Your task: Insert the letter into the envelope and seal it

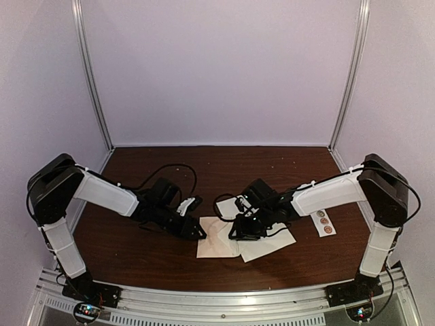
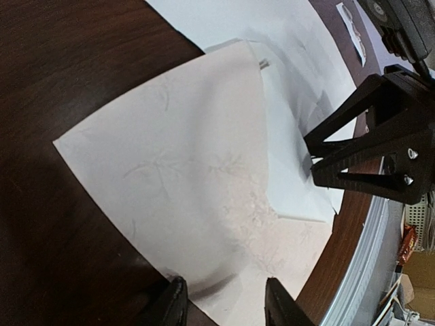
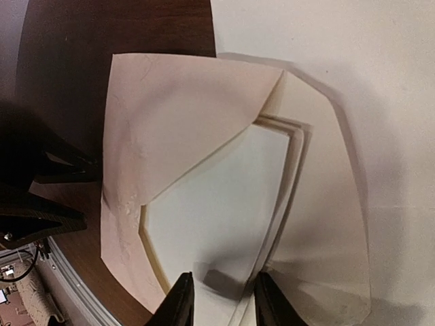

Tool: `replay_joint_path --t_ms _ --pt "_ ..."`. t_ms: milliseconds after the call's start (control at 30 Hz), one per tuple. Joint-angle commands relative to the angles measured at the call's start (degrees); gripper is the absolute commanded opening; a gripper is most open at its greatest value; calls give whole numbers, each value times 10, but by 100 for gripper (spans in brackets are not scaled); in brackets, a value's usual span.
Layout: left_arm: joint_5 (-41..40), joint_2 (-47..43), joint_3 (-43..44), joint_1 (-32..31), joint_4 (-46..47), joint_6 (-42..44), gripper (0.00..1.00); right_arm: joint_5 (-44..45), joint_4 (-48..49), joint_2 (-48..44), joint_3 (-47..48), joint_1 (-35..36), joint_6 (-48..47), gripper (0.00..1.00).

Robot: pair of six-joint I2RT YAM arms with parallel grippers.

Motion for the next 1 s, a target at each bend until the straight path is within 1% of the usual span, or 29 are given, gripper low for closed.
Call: replay_joint_path --t_ms 0,967 --pt "-10 22 0 -8 -16 3 39 -7 7 21 11 4 1 31" --pt "-4 21 3 -10 -16 3 39 -22 15 50 51 16 5 29"
